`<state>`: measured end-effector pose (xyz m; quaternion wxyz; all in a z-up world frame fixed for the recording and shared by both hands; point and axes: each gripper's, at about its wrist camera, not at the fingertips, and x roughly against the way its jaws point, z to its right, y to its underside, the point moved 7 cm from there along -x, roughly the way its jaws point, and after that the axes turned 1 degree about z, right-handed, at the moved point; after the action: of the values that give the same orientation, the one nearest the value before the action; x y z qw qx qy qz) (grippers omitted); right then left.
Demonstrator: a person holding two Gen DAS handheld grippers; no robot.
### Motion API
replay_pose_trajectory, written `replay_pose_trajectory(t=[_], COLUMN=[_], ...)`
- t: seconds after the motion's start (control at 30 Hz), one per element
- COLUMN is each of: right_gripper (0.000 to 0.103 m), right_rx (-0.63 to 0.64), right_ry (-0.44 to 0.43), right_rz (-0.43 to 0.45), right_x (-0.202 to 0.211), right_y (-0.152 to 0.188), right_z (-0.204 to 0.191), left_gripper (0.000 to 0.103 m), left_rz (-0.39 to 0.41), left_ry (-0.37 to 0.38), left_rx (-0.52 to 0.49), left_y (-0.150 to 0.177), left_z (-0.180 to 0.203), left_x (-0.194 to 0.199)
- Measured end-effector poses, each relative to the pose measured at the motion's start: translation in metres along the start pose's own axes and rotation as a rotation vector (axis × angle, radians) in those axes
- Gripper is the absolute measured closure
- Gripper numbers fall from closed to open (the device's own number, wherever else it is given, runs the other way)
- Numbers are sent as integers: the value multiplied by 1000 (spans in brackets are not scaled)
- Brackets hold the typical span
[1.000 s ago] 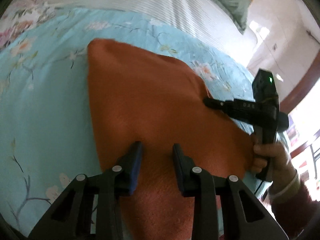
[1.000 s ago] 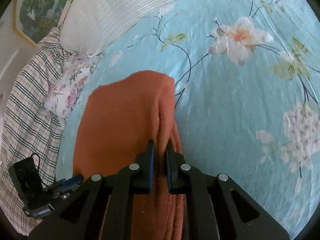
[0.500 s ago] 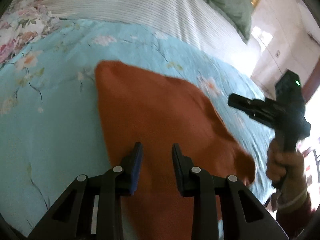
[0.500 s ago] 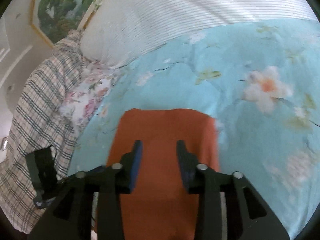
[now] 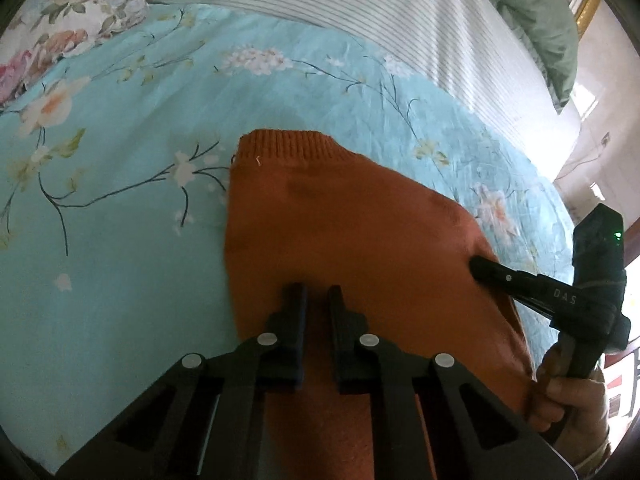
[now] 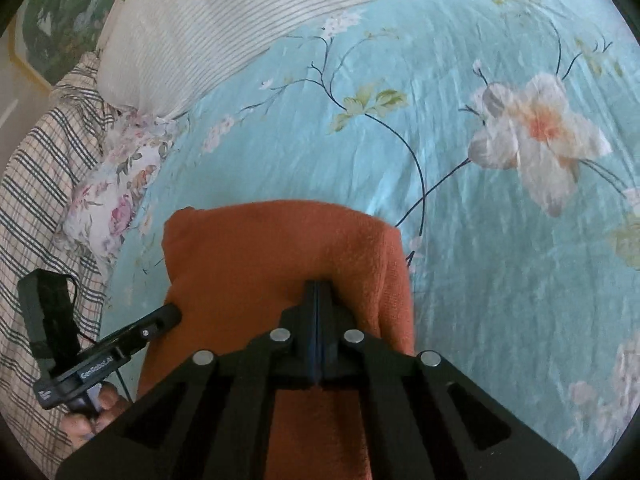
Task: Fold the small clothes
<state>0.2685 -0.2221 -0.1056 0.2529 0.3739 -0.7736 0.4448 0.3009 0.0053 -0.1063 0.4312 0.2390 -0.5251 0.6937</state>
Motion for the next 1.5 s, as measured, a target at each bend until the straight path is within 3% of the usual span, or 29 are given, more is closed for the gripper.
replay_pose_trajectory(t=[0.2,0.37,0.5,0.6,0.77,0.87,1.0,1.07,1.5], right_gripper=[99,99,99,99,99,99,103,103,103], right_rx=[29,64,80,55,53,47,40,-16,18], right_ry=[-70,-105,-72,19,-37,-53,75,42,87], right_rz=[35,35,5,-2,62,43,14,21,57], right_x=[54,92,94,88,100,88,65,62,64], right_y=[28,70,97,104,89,78,80,83,83], right_z=[-19,-30,-25,-6,-18,-21,6,16,16], left_gripper=[95,94,84,82,82,81,81,81,82], left_rz=[33,57,56,71,64,75,39,22,-9], left_ry=[21,83,113,133,131,139,137,131,64], left_rx=[-37,-115,-125,-133,-141,-152,-153,-161,-178], left_y=[25,75,117,138,142,140,149,153,168], left_z=[13,38,47,52,53,56,56,56,56], left_x=[44,88,105,114,121,124,110,106,88])
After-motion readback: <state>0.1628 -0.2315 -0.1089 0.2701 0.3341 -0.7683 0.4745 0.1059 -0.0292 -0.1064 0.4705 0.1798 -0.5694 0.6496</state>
